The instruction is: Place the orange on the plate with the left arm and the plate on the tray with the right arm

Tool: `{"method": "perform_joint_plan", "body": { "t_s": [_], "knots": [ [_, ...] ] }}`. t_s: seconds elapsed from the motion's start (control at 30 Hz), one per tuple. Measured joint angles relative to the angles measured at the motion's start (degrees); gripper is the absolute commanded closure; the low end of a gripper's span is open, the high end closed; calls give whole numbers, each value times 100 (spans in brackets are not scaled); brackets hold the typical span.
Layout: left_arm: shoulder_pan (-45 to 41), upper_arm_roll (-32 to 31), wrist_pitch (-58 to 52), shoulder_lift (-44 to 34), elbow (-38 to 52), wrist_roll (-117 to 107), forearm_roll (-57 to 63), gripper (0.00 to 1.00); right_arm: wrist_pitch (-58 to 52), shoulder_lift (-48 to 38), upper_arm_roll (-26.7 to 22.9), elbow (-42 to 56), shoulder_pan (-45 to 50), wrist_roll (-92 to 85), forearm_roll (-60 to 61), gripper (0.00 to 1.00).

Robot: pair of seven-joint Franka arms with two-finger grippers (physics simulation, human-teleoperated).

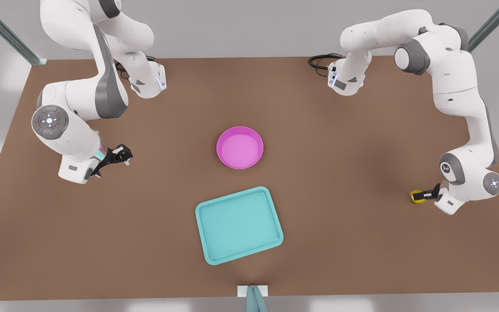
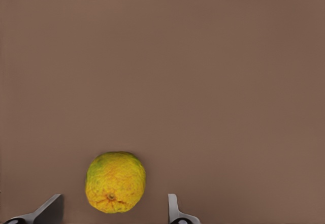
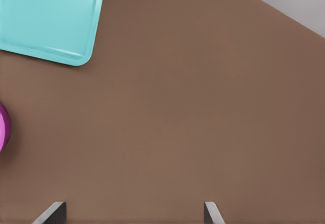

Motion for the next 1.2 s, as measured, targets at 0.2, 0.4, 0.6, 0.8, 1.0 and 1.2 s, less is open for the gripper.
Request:
{"method": "perform_joint_plan", "body": {
  "t_s": [0.2,0.4,0.6,0.8,1.0,1.2],
  "knots": [
    [10,75,369,86,-161,127,18,0,5,5,0,0,9,-25,3,0],
    [-12,130,327,198,-260,217,18,0,7,7,0,0,5,-43,4,0],
    [-5,132,427,425,-239,278,-6,0,-33,34,-8,97,-28,-57,3,0],
    [-3,132,608,478,-234,311,-29,8,-115,137,-8,281,-30,-68,4,0],
    [0,132,692,510,-250,296,2,30,-145,191,-7,360,-27,-77,5,0],
    [-407,82,544,47,-227,135,55,53,-159,208,-8,386,-17,-83,4,0]
  ]
}}
